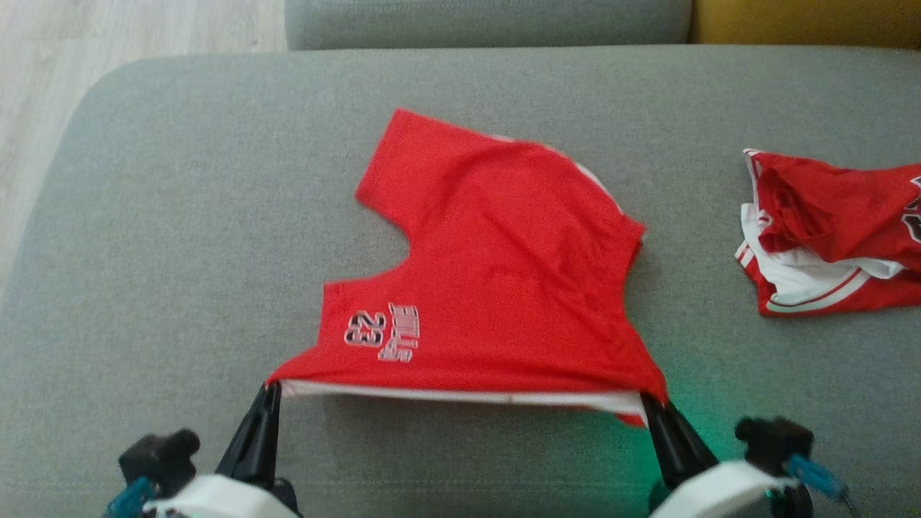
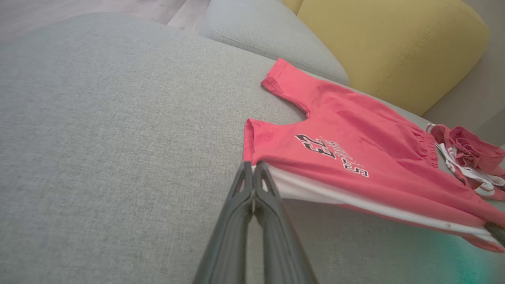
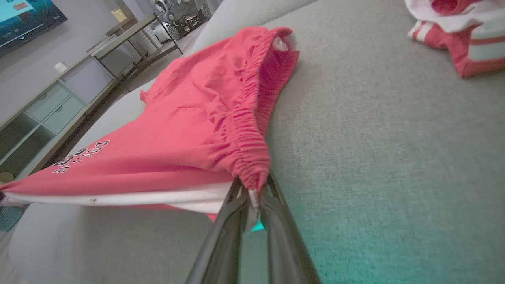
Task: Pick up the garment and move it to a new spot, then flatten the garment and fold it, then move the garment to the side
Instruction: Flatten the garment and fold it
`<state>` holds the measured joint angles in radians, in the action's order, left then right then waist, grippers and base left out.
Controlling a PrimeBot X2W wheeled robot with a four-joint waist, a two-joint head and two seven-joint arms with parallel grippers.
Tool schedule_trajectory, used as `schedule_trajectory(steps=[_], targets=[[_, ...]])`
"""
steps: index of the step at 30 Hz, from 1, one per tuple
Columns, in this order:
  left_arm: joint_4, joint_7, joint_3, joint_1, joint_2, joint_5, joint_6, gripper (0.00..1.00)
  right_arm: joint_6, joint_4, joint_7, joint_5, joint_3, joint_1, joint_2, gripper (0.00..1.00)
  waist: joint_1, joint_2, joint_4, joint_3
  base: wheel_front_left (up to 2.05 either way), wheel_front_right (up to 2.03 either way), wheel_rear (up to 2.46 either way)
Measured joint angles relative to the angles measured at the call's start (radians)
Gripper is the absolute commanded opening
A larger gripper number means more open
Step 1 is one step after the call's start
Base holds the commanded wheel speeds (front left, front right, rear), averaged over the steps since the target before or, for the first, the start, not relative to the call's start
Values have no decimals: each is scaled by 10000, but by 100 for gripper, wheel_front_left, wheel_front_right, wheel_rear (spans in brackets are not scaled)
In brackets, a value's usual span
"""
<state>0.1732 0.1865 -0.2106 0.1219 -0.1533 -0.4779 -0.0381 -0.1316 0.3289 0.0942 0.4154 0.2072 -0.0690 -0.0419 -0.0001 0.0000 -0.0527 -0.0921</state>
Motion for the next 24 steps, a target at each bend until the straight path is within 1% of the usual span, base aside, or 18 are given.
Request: schedule_trajectory(steps=[6, 11, 14, 16, 20, 24], targets=[[-1553, -633, 13, 1211, -132, -104, 533, 0, 0, -1975, -1062, -123, -351, -1768, 38, 0, 0, 0, 34, 305, 0, 0, 0], [-2077, -815, 21, 1190, -311, -102, 642, 0, 0, -2715, -1666, -119, -433, -1987, 38, 0, 0, 0, 145, 302, 0, 0, 0], [-2109, -984, -4, 667, -485, -86, 487, 0, 0, -2926, -1902, -121, -437, -1850, 40, 0, 0, 0, 189, 128, 0, 0, 0], [-2094, -1139, -52, -10, -604, -65, 290, 0, 0, -3110, -1933, -117, -470, -1510, 40, 0, 0, 0, 224, -59, 0, 0, 0], [-1678, -1354, -161, -1960, -709, 13, -115, 0, 0, -3277, -2180, -119, -568, -369, 29, 0, 0, 0, 268, -563, 0, 0, 0], [-736, -1680, -357, -3911, -719, -56, -470, 0, 0, -3160, -2592, 240, -623, 710, 13, 0, 0, 0, 349, -1142, 0, 0, 0]])
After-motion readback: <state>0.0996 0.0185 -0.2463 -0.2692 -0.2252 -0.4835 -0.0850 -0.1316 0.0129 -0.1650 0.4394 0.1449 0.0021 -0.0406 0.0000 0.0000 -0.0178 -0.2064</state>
